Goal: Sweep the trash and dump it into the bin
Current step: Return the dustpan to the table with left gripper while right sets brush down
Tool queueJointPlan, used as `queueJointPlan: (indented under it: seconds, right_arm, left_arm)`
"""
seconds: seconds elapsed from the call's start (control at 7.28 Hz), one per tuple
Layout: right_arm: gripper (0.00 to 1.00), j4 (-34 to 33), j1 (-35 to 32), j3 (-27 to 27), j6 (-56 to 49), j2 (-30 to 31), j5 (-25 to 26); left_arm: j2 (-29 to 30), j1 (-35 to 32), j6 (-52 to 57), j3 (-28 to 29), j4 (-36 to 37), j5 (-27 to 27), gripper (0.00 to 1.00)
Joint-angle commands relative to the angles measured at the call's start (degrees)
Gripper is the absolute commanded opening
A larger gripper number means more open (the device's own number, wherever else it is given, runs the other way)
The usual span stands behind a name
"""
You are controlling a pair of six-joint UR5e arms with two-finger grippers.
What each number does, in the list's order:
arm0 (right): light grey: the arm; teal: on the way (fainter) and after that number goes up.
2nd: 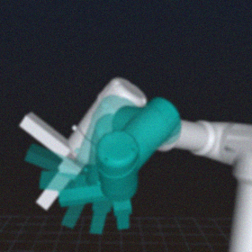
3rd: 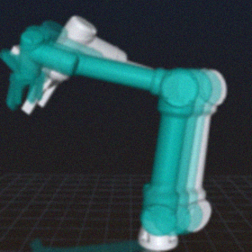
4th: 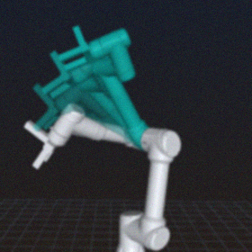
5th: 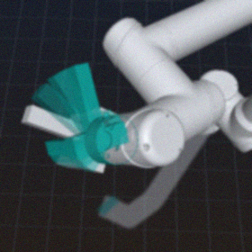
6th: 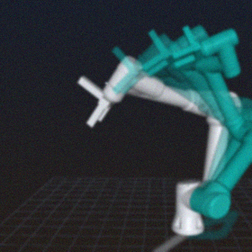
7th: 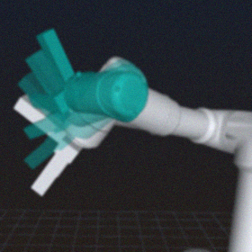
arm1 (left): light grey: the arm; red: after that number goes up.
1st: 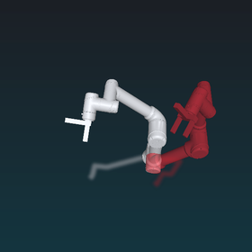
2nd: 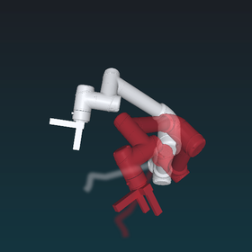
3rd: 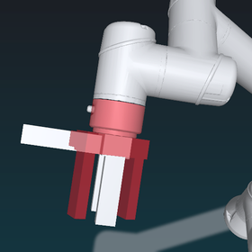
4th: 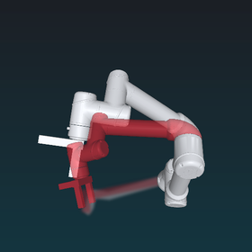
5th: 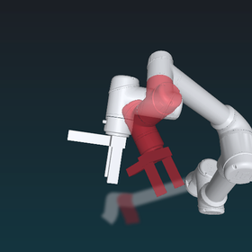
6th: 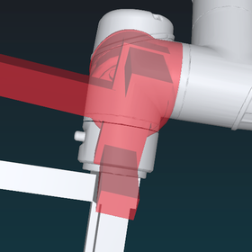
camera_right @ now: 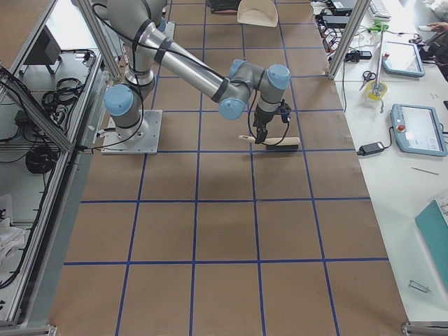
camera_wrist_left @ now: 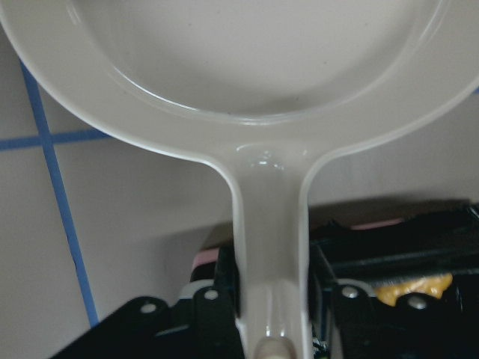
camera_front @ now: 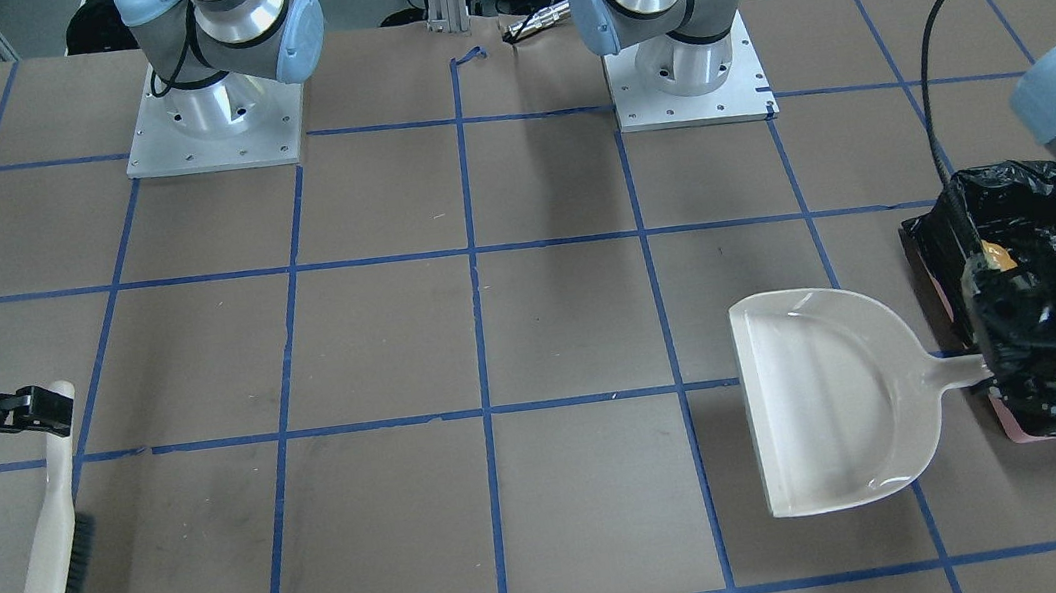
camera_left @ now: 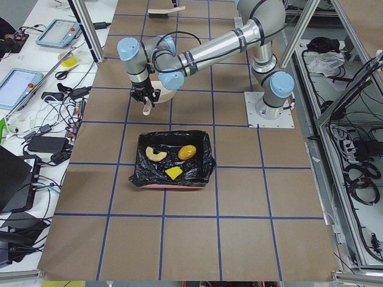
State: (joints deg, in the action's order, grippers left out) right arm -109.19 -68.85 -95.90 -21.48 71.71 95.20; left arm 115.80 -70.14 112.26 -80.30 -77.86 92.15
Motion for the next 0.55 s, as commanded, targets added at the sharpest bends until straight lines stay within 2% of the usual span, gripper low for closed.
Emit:
queueJointPlan:
  seconds: [0.0,0.27,0.41]
  right_arm:
    - [1.0,7.7,-0.2,4.3,1.4,5.3,-0.6]
    - [1.0,11.3,-2.9,5.5,4.7,13.3,0.1]
    - [1.0,13.3,-5.8,5.5,8.8,15.5,-0.7]
  left_arm:
    - [2.7,-3.3,-5.4,-2.7,5.9,-3.5,0.0]
    - [4.8,-6.4,-7.2,-4.5,11.6,-3.6,0.0]
    - [5.2,-6.6,-7.5,-5.2,11.7,-4.0,0.0]
